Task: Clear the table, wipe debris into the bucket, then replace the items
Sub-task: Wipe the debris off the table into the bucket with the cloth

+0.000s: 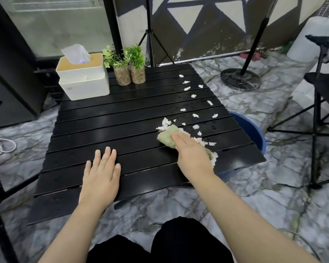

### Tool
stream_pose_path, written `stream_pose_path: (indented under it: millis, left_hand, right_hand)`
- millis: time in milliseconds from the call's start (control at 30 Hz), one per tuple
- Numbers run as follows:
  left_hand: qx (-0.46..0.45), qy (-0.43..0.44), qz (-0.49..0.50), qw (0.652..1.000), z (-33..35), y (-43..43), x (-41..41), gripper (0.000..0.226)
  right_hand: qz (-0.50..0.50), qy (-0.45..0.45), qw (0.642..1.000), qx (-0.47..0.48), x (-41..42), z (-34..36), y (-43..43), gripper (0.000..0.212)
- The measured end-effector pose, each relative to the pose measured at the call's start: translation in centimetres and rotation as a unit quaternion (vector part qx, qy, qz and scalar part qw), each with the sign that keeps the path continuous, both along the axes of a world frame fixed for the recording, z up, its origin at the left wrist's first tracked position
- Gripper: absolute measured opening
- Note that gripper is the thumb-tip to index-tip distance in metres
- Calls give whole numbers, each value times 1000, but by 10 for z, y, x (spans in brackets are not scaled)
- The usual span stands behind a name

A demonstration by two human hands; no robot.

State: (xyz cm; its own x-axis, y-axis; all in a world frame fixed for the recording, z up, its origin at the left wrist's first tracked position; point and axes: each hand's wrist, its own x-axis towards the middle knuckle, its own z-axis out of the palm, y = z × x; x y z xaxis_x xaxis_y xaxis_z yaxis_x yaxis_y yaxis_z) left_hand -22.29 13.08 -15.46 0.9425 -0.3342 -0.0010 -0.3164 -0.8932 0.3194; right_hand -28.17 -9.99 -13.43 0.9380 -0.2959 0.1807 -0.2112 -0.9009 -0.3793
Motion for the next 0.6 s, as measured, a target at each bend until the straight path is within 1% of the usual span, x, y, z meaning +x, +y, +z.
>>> stream_pose_path:
  millis: [33,67,100,167,233,267,300,333,367,433,500,600]
  left_hand:
    - [-1,2,0,1000,0,0,0,51]
    - [-1,3,-1,1000,0,0,1,51]
    - [-4,5,0,1000,0,0,2,50]
    - [-28,21,13,999,3,-1,4,49]
    - [-63,33,31,997,6,-7,2,49]
    - [-76,32,33,996,7,-12,-2,48]
    - [-83,27,26,996,8,-20,-6,48]
    - [-88,23,12,996,8,-30,-11,49]
    - [-90,23,-5,996,7,-42,-14,50]
    - [-79,29,-30,996,5,-65,-17,51]
    - [-43,25,-32,998,3,-83,-15,51]
    - [4,11,-26,1000,-1,-94,-8,52]
  right_hand:
    - [9,-19,1000,24,-2,7,11,55]
    - [38,-31,998,28,-7,12,25,57]
    - [75,-49,996,9,-16,13,39,59]
    - [144,-90,984,-59,-41,8,56,63]
    - [200,-54,970,-129,-68,4,44,65]
    - [212,-47,963,-160,-80,1,28,63]
    - [220,-52,959,-173,-89,-2,9,56]
    - [227,-59,957,-171,-97,-5,-12,49]
    - [226,-64,958,-167,-102,-6,-31,48]
    - [233,-64,957,-162,-104,-7,-66,56]
    - [259,-54,954,-143,-96,-9,-89,62]
    - [293,-40,950,-103,-69,-7,-110,62]
